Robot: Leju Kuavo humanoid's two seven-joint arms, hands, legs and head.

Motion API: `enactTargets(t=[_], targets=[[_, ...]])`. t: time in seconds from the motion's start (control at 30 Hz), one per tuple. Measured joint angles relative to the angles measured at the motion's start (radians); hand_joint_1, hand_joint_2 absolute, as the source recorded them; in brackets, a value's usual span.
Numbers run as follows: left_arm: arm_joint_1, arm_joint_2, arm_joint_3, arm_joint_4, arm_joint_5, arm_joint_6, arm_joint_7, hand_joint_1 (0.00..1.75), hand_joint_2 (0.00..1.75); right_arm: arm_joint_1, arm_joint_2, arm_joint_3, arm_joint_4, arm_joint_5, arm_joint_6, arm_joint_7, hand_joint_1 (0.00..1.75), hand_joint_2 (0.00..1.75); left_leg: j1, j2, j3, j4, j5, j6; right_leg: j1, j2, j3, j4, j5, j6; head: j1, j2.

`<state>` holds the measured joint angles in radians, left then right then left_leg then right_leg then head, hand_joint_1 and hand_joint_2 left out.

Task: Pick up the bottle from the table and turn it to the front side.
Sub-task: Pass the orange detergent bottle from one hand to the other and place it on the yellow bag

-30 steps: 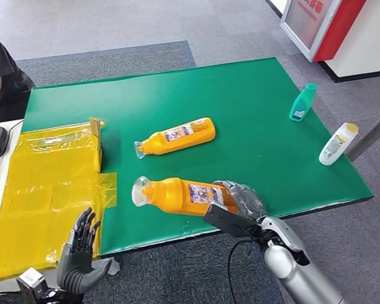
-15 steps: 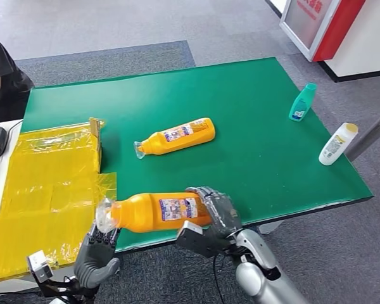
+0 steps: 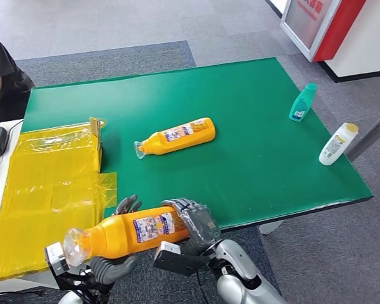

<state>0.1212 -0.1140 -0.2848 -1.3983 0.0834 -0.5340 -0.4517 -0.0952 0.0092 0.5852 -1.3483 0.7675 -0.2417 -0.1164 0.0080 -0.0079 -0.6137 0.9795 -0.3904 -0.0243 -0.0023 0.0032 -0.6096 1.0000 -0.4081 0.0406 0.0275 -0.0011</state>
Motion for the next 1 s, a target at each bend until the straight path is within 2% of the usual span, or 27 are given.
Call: enactTargets(t=[0.13,0.2,0.33,0.63,0.67,0.77,0.8,0.93,1.0], targets=[[-0.001,0.004,-0.012,-0.008,-0.023,0.039,0.007,0.35,1.75,-0.017,0.000,0.016,0.010,0.020,0.001,0.019,1.75,1.75,0.000,0.000,0.000,0.000,0.000,0.000,0.000,0.000,0.000,0.000,0.000,0.000,0.000,0.000],[-0.001,0.004,-0.012,-0.009,-0.025,0.042,0.007,0.42,1.75,-0.018,0.000,0.017,0.010,0.021,0.001,0.020,1.75,1.75,0.000,0.000,0.000,0.000,0.000,0.000,0.000,0.000,0.000,0.000,0.000,0.000,0.000,0.000],[-0.001,0.014,-0.037,-0.045,-0.135,0.142,-0.001,1.73,1.75,-0.025,0.000,0.026,0.026,0.018,0.000,0.038,1.75,1.75,0.000,0.000,0.000,0.000,0.000,0.000,0.000,0.000,0.000,0.000,0.000,0.000,0.000,0.000],[-0.001,0.018,-0.041,-0.063,-0.189,0.191,-0.015,1.75,1.75,-0.022,0.000,0.028,0.027,0.017,0.000,0.039,1.75,1.75,0.000,0.000,0.000,0.000,0.000,0.000,0.000,0.000,0.000,0.000,0.000,0.000,0.000,0.000],[-0.001,0.019,-0.044,-0.068,-0.214,0.209,-0.018,1.75,1.75,-0.020,0.000,0.027,0.027,0.016,0.000,0.040,1.57,1.75,0.000,0.000,0.000,0.000,0.000,0.000,0.000,0.000,0.000,0.000,0.000,0.000,0.000,0.000],[0.001,0.021,-0.057,-0.088,-0.302,0.275,-0.023,1.75,1.75,-0.013,0.000,0.021,0.025,0.015,0.000,0.043,0.26,1.75,0.000,0.000,0.000,0.000,0.000,0.000,0.000,0.000,0.000,0.000,0.000,0.000,0.000,0.000],[0.003,0.021,-0.062,-0.096,-0.333,0.301,-0.022,1.75,1.75,-0.009,0.000,0.019,0.023,0.015,0.000,0.044,0.00,1.75,0.000,0.000,0.000,0.000,0.000,0.000,0.000,0.000,0.000,0.000,0.000,0.000,0.000,0.000],[0.015,0.026,-0.069,-0.139,-0.469,0.428,0.007,1.75,1.75,0.022,-0.002,0.010,-0.006,0.020,0.001,0.045,0.00,1.75,0.000,0.000,0.000,0.000,0.000,0.000,0.000,0.000,0.000,0.000,0.000,0.000,0.000,0.000],[0.025,0.031,-0.068,-0.157,-0.490,0.454,0.013,1.75,1.75,0.037,-0.002,0.007,-0.026,0.021,0.001,0.045,0.00,1.75,0.000,0.000,0.000,0.000,0.000,0.000,0.000,0.000,0.000,0.000,0.000,0.000,0.000,0.000]])
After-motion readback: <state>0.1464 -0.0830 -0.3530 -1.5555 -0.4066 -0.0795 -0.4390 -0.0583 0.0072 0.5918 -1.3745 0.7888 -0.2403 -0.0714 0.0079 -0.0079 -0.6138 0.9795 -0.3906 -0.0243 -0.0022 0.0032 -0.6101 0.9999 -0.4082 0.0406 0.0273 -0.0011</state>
